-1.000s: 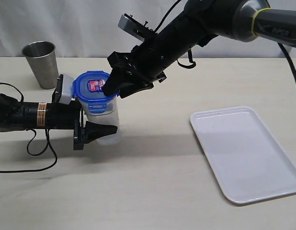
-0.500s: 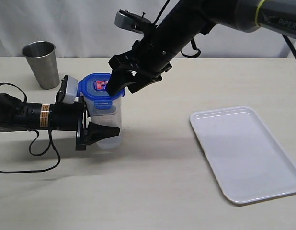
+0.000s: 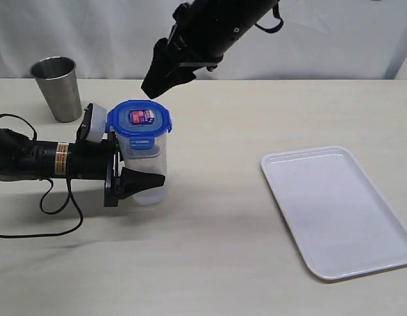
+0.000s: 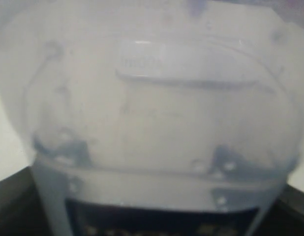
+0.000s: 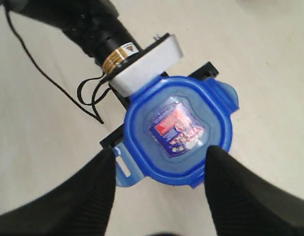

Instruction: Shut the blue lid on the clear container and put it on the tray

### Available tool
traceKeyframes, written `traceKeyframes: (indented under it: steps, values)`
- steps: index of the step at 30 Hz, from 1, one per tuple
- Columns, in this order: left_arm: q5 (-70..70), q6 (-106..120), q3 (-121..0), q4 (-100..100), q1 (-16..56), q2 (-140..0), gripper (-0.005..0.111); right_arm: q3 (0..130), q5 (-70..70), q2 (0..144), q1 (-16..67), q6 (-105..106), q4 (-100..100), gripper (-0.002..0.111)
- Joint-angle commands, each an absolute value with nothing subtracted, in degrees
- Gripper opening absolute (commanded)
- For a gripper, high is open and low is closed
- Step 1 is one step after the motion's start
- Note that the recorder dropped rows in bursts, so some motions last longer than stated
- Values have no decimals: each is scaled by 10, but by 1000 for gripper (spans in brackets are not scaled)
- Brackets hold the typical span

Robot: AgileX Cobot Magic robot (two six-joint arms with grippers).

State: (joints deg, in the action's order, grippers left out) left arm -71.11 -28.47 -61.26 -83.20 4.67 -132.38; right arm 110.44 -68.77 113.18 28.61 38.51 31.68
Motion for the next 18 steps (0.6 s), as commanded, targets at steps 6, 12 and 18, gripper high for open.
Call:
traceKeyframes:
  steps: [6, 12, 18]
  values:
    - [-678, -290, -615, -833, 44, -1324, 0, 1064, -661, 1113, 416, 396, 17, 46]
    - [-679, -290, -615, -837, 44, -1324, 0, 1029, -556, 1113, 435, 381, -33, 46]
    - [-680, -290, -615, -837, 44, -1324, 0, 1000, -545, 1113, 435, 394, -27, 46]
